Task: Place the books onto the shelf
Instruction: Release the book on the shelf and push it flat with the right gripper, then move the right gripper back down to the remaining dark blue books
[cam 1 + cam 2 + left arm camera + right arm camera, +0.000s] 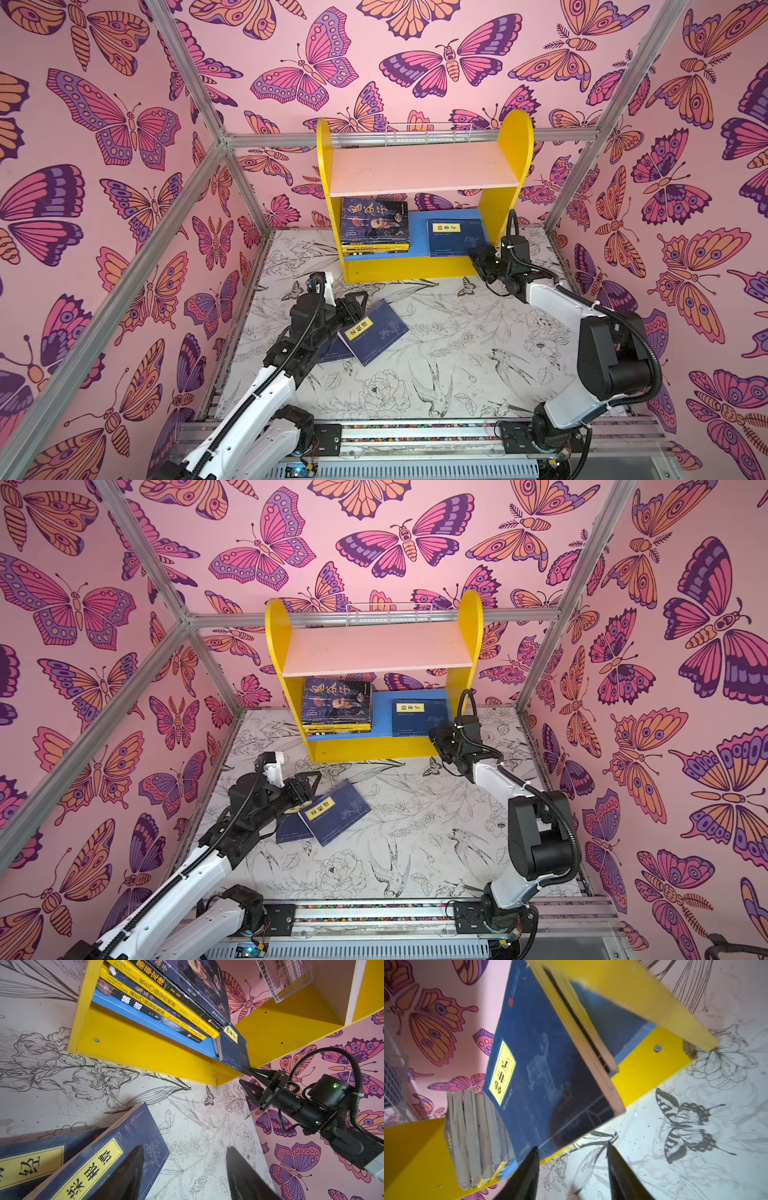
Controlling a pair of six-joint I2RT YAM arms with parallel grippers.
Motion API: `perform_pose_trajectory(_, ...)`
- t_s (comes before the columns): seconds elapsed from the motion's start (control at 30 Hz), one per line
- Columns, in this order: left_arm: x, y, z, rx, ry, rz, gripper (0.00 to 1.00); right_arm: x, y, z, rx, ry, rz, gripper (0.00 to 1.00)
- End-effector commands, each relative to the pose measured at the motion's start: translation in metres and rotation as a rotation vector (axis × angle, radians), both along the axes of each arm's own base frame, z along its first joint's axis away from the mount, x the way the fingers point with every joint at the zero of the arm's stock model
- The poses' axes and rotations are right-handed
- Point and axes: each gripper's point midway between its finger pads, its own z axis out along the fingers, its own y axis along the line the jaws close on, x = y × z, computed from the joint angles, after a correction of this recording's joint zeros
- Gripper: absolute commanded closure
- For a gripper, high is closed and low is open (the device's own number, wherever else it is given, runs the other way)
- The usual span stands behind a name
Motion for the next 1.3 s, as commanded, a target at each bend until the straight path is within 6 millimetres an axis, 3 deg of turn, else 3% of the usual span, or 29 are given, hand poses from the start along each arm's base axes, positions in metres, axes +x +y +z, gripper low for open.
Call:
perform_pose_trajectory(0.0,0.001,0.000,-0.002,0.007,-0.005,-0.003,0.35,-0.018,0.009,0.016,-0.109,-0.029,0.077,0.66)
perform_pose_trajectory(0.1,0.002,-0.001,-0.005,0.003,0.004,-0.003,0.35,-0.024,0.022,0.014,-0.147,-0.027,0.123,0.82)
perform_pose_trajectory(0.27,0.003,-0.001,-0.007,0.002,0.010,-0.002,0.35,-0.017,0.042,0.002,-0.209,0.004,0.157,0.94)
perform_pose_trajectory(0.4,0.002,0.001,-0.006,0.007,0.005,0.003,0.35,-0.004,0.049,-0.002,-0.240,0.021,0.154,0.95)
perform_pose_trajectory(0.87,-0.001,0.010,-0.004,0.031,0.001,0.023,0.35,0.034,0.041,0.002,-0.342,0.022,0.140,0.95)
perform_pose_trajectory(1.27,0.001,0.010,-0.008,0.032,0.015,0.024,0.35,0.035,0.025,0.006,-0.400,0.029,0.119,0.96)
